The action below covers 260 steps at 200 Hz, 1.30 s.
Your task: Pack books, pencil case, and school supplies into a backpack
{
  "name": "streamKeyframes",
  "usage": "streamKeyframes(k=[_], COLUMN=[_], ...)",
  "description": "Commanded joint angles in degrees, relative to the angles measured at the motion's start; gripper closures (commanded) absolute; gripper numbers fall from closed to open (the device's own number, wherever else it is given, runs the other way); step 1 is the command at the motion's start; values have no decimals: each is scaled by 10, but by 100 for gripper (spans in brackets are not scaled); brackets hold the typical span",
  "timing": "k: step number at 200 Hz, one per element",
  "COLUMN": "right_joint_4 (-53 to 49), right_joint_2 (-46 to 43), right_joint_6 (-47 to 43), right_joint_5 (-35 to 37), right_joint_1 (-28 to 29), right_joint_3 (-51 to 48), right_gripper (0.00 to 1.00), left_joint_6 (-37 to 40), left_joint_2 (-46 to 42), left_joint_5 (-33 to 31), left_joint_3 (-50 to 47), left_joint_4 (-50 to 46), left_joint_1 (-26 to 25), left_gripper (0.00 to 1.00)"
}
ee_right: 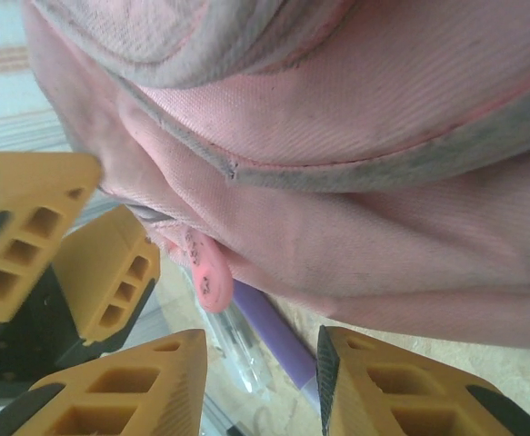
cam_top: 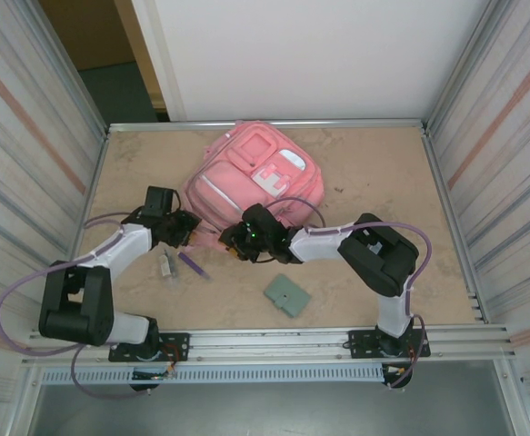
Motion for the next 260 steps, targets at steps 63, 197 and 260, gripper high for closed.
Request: streamKeyframes(k=[63,197,260], right_joint_4=[18,-59,-73], right_joint_2=[28,60,33], right_joint_6=[27,-69,-142], right_joint_5=[31,108,112], right_joint_1=[-17,-13,-3], right_joint_3=[49,82,82], right_gripper=[64,75,100], left_joint_6=[25,-4,8], left_joint_2=[46,-35,-42], left_joint_5=[72,77,73], left_joint_3=[17,-33,-36], left_joint_4=[25,44,38], left_joint_1=[17,-14,1], left_gripper=[82,87,84])
